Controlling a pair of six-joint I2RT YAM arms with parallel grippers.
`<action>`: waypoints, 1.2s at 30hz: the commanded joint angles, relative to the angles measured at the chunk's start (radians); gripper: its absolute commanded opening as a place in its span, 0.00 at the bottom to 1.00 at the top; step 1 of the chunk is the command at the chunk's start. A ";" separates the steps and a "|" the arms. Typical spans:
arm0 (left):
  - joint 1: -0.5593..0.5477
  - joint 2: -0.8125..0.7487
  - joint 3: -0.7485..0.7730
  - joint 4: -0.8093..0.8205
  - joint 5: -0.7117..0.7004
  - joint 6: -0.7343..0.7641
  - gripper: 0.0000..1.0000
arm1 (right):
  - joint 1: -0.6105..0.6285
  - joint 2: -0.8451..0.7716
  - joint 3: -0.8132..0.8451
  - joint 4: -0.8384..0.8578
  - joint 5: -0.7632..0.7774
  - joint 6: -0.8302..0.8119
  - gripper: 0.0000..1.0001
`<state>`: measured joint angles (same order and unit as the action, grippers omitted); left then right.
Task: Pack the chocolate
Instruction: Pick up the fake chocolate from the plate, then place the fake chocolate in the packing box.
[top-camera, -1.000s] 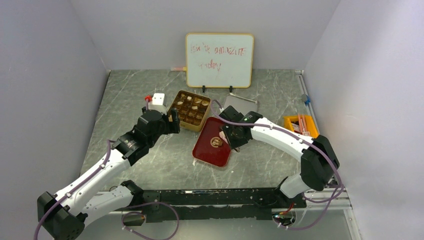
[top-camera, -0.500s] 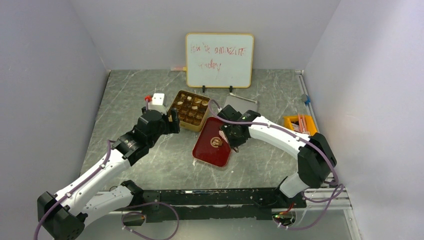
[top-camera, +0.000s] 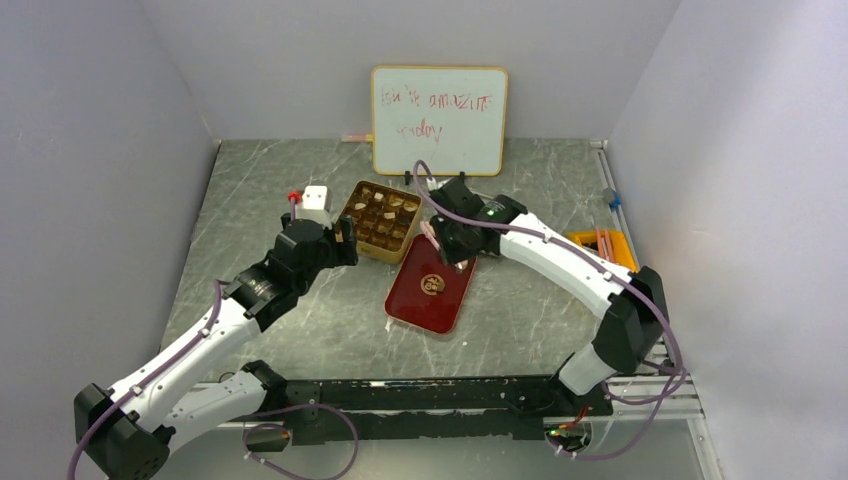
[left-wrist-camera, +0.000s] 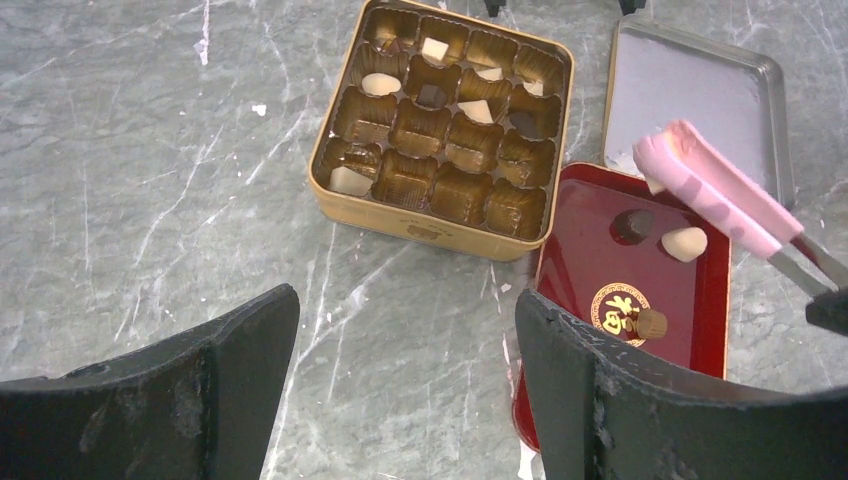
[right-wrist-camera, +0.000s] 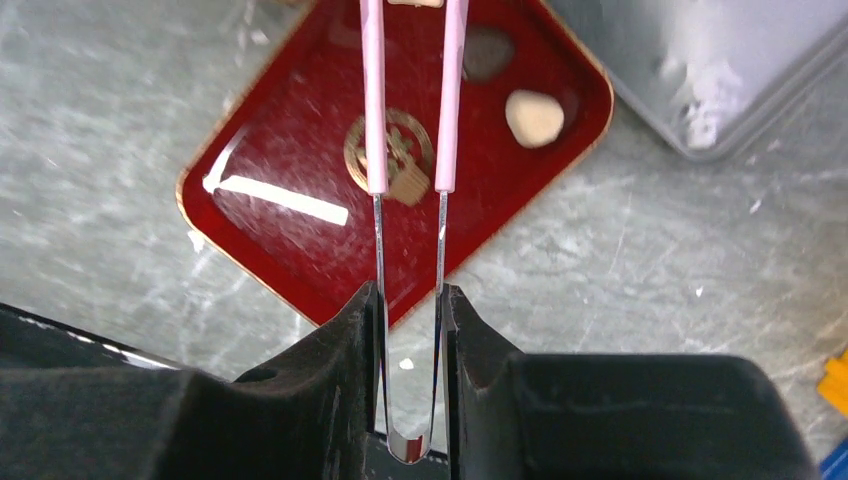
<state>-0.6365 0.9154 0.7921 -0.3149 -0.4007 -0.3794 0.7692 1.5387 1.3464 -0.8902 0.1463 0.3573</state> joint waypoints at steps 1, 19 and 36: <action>-0.003 -0.023 0.048 -0.003 -0.029 0.011 0.84 | -0.001 0.082 0.134 0.041 -0.006 -0.020 0.00; -0.003 -0.089 0.056 -0.085 -0.035 0.017 0.84 | 0.026 0.649 0.846 0.030 -0.074 -0.114 0.00; -0.003 -0.112 0.030 -0.103 -0.032 0.020 0.84 | 0.058 0.758 0.895 0.067 -0.089 -0.112 0.00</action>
<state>-0.6365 0.8196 0.8177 -0.4232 -0.4202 -0.3679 0.8257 2.2971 2.1983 -0.8654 0.0528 0.2531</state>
